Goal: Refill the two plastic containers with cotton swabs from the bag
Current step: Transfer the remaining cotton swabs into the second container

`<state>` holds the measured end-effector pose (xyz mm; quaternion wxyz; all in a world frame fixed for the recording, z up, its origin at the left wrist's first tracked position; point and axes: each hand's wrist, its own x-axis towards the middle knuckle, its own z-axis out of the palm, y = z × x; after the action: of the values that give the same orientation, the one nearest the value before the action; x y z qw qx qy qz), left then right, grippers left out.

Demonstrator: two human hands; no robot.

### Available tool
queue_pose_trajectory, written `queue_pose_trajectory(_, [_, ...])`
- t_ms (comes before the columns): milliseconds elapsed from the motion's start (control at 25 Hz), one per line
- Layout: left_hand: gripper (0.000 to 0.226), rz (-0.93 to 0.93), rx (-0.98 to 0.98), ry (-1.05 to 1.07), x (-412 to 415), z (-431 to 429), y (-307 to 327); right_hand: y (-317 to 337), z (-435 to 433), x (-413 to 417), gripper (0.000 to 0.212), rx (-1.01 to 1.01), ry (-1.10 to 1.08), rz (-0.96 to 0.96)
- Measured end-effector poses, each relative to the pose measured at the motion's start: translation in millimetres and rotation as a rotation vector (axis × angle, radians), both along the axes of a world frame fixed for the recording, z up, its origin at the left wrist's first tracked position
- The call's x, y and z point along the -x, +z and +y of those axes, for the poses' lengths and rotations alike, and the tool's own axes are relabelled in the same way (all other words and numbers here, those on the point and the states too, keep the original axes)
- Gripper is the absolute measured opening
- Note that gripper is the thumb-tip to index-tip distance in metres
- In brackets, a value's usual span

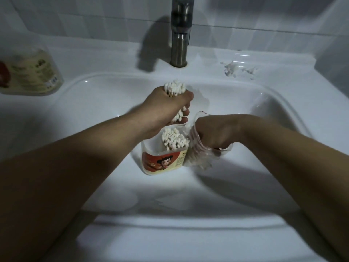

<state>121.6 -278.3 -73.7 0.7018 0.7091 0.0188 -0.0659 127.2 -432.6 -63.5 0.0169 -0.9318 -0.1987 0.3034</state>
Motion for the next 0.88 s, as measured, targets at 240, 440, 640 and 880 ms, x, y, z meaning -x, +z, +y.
queue_pose_trajectory(240, [0.011,-0.002,-0.035,-0.032,0.5,1.2,-0.1,-14.3,15.0,0.7,0.008,0.126,0.046,-0.105])
queue_pose_trajectory(440, [0.013,-0.001,-0.05,-0.054,1.6,1.0,0.4,-9.0,14.1,0.9,0.02,0.11,0.073,-0.094])
queue_pose_trajectory(640, [0.013,-0.033,-0.185,-0.089,3.6,-1.3,-0.4,4.3,7.6,2.7,0.029,0.149,0.082,-0.143])
queue_pose_trajectory(880, [0.021,-0.098,-0.344,-0.14,7.1,-1.0,-1.4,10.5,5.6,4.1,0.039,0.137,0.179,-0.201])
